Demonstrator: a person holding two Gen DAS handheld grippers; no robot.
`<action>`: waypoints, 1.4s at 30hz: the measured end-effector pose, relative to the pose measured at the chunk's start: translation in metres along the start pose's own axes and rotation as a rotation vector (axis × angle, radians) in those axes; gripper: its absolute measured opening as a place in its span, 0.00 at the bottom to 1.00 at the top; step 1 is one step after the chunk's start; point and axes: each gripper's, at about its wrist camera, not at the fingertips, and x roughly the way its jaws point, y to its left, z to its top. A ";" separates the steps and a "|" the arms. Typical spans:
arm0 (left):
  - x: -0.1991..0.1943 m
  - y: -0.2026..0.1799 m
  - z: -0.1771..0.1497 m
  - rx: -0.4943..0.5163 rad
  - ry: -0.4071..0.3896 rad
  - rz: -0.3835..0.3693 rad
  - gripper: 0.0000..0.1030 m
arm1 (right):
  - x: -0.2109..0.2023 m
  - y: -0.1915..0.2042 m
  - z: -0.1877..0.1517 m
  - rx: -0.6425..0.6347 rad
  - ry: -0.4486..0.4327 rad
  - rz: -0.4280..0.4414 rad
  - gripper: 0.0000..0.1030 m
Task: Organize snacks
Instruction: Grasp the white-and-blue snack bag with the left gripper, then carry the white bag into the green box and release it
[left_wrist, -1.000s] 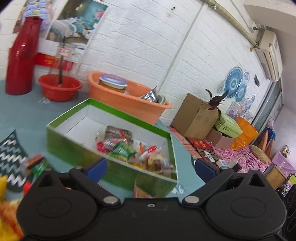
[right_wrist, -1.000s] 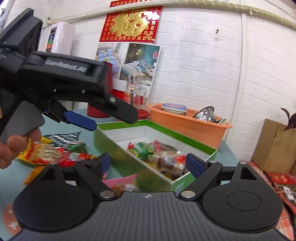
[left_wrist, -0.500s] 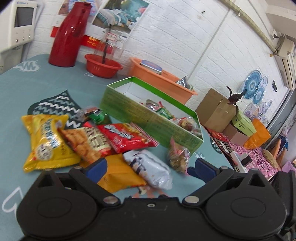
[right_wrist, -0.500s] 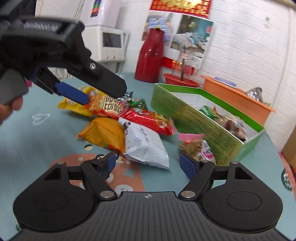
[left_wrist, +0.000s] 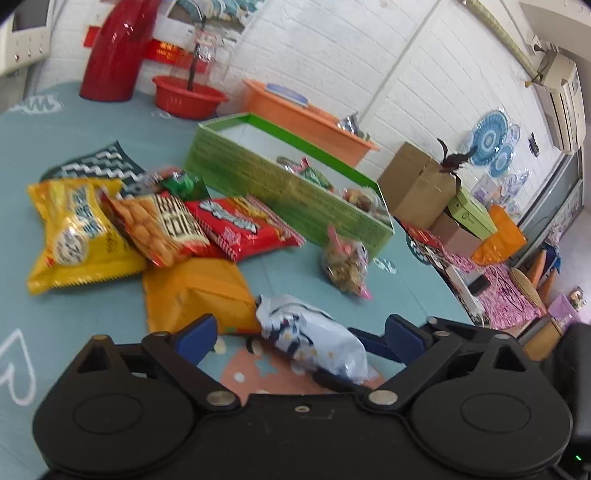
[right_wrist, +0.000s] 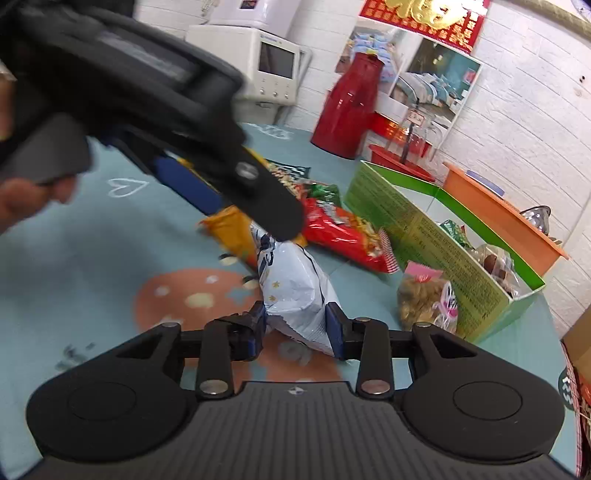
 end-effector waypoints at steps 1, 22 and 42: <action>0.004 0.000 -0.002 0.001 0.014 -0.006 1.00 | -0.006 0.001 -0.004 0.003 -0.008 0.006 0.65; 0.019 0.009 -0.009 -0.026 0.113 -0.068 1.00 | -0.023 -0.024 -0.025 0.505 0.014 0.177 1.00; 0.007 -0.020 0.029 0.028 -0.031 -0.153 0.47 | -0.033 -0.063 -0.005 0.563 -0.110 0.121 0.59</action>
